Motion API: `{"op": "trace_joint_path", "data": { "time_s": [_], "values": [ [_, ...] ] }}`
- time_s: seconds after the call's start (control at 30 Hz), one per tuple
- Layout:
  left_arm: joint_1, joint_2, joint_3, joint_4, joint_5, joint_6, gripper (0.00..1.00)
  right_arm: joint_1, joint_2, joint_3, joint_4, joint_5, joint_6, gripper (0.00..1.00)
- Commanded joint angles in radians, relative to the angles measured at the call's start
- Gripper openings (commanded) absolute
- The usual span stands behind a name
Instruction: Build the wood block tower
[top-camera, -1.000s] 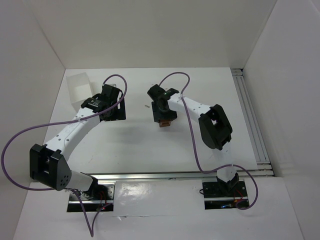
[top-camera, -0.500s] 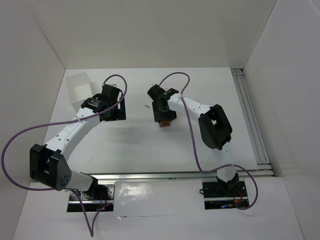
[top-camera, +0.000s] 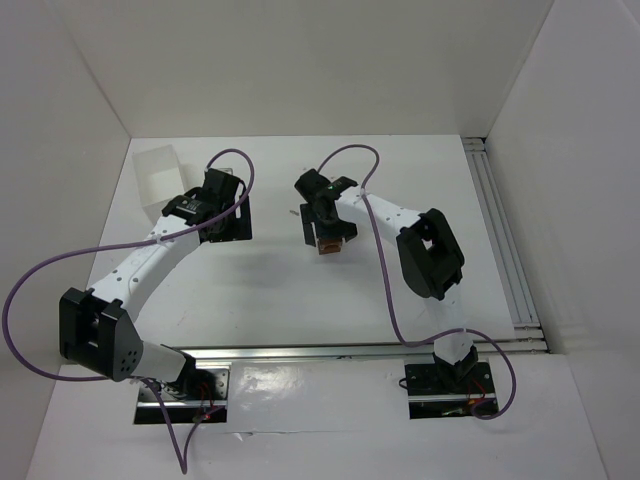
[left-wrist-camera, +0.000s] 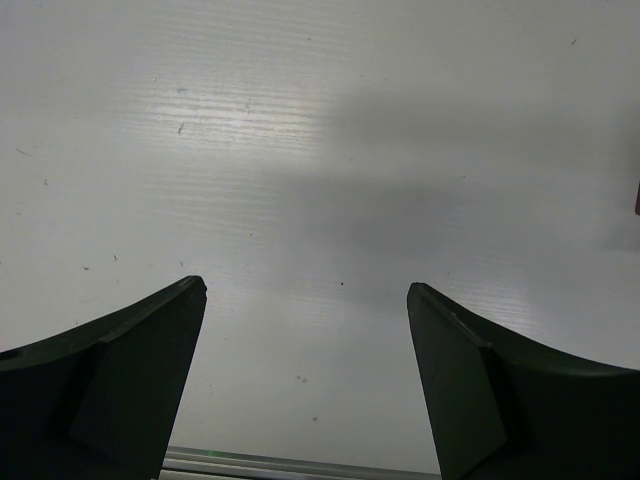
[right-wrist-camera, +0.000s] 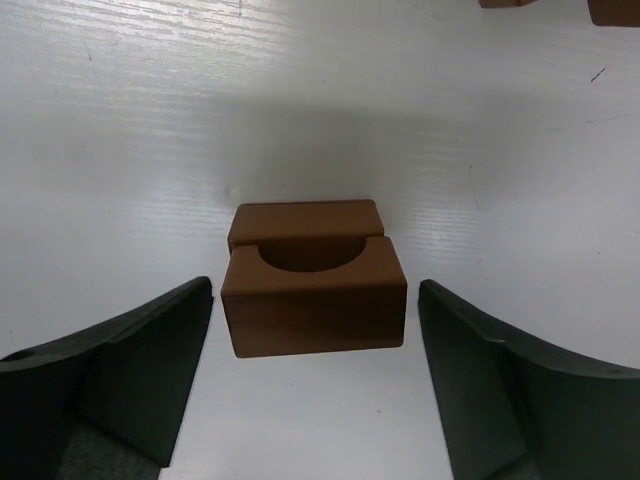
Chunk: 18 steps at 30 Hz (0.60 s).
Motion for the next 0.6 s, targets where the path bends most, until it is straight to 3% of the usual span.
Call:
{"op": "trace_joint_path", "data": {
  "time_s": [0.0, 0.13, 0.33, 0.57],
  "values": [
    [-0.004, -0.012, 0.012, 0.004, 0.004, -0.011, 0.94, 0.013, 0.011, 0.043, -0.020, 0.013, -0.005, 0.92],
    [-0.004, -0.012, 0.012, 0.004, 0.004, -0.011, 0.94, 0.013, 0.030, 0.118, -0.030, 0.029, -0.024, 1.00],
    [-0.004, -0.012, 0.012, 0.004, 0.004, -0.011, 0.94, 0.013, 0.050, 0.286, -0.098, 0.066, -0.046, 1.00],
    [-0.004, -0.021, 0.012, 0.004, 0.004, -0.011, 0.94, 0.004, -0.002, 0.124, -0.052, 0.040, -0.020, 1.00]
  ]
}}
